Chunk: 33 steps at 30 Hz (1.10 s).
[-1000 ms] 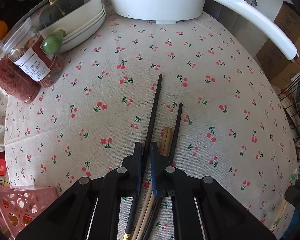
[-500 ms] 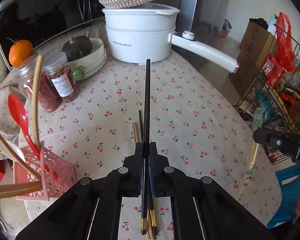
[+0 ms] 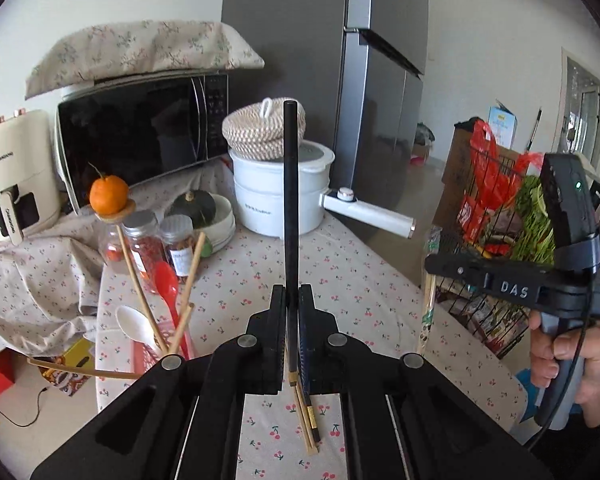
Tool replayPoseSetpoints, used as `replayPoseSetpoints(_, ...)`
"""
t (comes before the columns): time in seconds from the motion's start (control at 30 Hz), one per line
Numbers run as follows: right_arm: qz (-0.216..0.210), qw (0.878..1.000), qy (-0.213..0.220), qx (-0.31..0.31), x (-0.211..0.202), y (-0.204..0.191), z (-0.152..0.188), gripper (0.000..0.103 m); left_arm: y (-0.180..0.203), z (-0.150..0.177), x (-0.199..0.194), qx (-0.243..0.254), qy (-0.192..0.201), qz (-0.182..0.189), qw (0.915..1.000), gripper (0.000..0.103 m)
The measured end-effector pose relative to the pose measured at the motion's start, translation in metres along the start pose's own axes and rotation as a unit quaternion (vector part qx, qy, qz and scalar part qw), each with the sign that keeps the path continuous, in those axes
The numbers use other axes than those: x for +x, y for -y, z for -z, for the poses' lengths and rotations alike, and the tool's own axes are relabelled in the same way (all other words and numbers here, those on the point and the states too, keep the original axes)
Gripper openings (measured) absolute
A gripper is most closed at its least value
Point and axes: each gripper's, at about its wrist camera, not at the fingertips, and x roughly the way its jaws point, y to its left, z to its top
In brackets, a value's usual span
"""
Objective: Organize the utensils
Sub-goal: 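Drop the black chopstick into the pink holder while the right tool carries the wrapped chopsticks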
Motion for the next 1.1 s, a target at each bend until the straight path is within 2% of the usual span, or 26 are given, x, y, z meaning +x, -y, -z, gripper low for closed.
replayPoseSetpoints(0.1,-0.005,1.000,0.002,-0.005,0.005,-0.010,-0.002,0.004,-0.011,-0.012,-0.022,-0.006,0.034,-0.016,0.9993,0.005)
replayPoseSetpoints(0.27,-0.010,1.000,-0.011,-0.014,0.020,-0.023,-0.001,0.004,-0.040,-0.019,-0.042,-0.029,0.062,-0.048,0.9965,0.005)
replayPoseSetpoints(0.57,-0.015,0.999,-0.027,-0.030,0.039,-0.045,0.003,0.004,-0.083,-0.015,-0.042,-0.045,0.075,-0.124,0.9884,0.005)
replayPoseSetpoints(0.87,-0.017,0.999,-0.028,-0.032,0.045,-0.056,0.006,0.004,-0.098,-0.002,0.001,-0.044,0.035,-0.146,0.9877,0.005)
replayPoseSetpoints(1.1,-0.031,0.999,0.000,-0.027,0.041,-0.066,0.002,0.004,-0.110,0.006,0.031,-0.081,-0.003,-0.123,0.9891,0.007)
